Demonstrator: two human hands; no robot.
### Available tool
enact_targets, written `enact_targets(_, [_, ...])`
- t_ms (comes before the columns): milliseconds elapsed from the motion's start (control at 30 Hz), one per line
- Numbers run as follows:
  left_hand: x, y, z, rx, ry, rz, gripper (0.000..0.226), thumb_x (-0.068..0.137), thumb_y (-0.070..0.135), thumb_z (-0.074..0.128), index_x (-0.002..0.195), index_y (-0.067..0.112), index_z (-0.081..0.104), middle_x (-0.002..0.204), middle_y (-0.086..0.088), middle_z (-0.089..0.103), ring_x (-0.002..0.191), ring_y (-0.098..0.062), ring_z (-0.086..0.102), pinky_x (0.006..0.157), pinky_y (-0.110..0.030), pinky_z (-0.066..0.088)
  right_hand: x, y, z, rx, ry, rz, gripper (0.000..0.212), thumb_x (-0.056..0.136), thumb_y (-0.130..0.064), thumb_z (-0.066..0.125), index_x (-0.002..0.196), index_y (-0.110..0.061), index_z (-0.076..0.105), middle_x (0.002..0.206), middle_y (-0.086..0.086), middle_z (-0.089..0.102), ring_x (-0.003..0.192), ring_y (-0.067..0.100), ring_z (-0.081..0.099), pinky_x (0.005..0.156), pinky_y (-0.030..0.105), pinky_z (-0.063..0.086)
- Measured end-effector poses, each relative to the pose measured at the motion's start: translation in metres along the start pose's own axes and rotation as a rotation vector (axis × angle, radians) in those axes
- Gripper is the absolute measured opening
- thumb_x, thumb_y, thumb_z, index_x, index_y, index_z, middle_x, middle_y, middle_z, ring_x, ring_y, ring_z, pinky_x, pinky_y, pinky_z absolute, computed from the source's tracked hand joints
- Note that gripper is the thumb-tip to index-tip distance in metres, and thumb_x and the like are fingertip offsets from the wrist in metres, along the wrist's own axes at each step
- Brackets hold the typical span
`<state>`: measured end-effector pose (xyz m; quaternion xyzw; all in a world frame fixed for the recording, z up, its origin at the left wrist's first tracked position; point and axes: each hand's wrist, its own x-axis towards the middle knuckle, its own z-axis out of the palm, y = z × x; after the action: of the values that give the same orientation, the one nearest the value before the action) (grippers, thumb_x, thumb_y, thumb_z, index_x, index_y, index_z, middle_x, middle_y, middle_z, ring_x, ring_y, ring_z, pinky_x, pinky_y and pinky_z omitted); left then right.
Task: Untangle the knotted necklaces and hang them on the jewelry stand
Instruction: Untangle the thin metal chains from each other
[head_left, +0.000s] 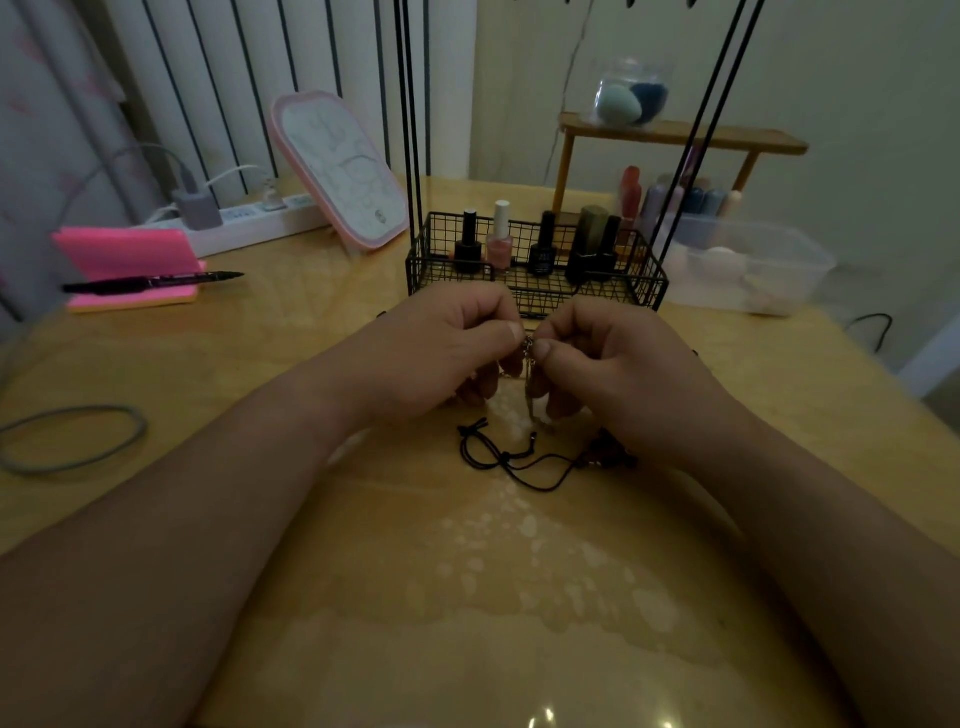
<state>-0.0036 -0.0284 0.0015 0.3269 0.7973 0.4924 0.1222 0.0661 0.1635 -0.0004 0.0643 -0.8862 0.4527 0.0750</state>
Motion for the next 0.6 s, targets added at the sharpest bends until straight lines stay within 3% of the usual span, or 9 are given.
enact_targets(100, [0.0010, -0.0020, -0.0005, -0.037, -0.007, -0.002, 0.017, 0.105, 0.017, 0.055, 0.089, 0.014, 0.062, 0.076, 0.004, 0.065, 0.071, -0.017, 0.064, 0.066, -0.032, 0.057, -0.0003, -0.0011, 0.0004, 0.064, -0.014, 0.011, 0.008, 0.102, -0.019, 0.063, 0.096, -0.015, 0.067, 0.079, -0.001, 0.077, 0.067, 0.012, 0.073, 0.060, 0.018, 0.053])
enact_targets(433, [0.0021, -0.0027, -0.0016, -0.035, -0.020, -0.012, 0.015, 0.105, 0.016, 0.056, 0.093, 0.012, 0.064, 0.084, -0.002, 0.069, 0.075, -0.018, 0.066, 0.070, -0.035, 0.059, -0.0004, 0.0012, -0.0001, -0.037, 0.019, -0.059, 0.006, 0.100, -0.021, 0.064, 0.096, -0.019, 0.067, 0.080, -0.007, 0.076, 0.068, 0.010, 0.073, 0.064, 0.027, 0.061])
enact_targets(600, [0.0027, -0.0031, -0.0017, -0.029, 0.003, -0.010, 0.017, 0.104, 0.017, 0.057, 0.089, 0.014, 0.065, 0.084, -0.003, 0.068, 0.080, -0.023, 0.068, 0.076, -0.038, 0.060, 0.0004, 0.0021, -0.0009, -0.017, 0.015, -0.062, 0.007, 0.101, -0.019, 0.063, 0.095, -0.019, 0.068, 0.079, -0.006, 0.076, 0.067, 0.010, 0.072, 0.063, 0.025, 0.059])
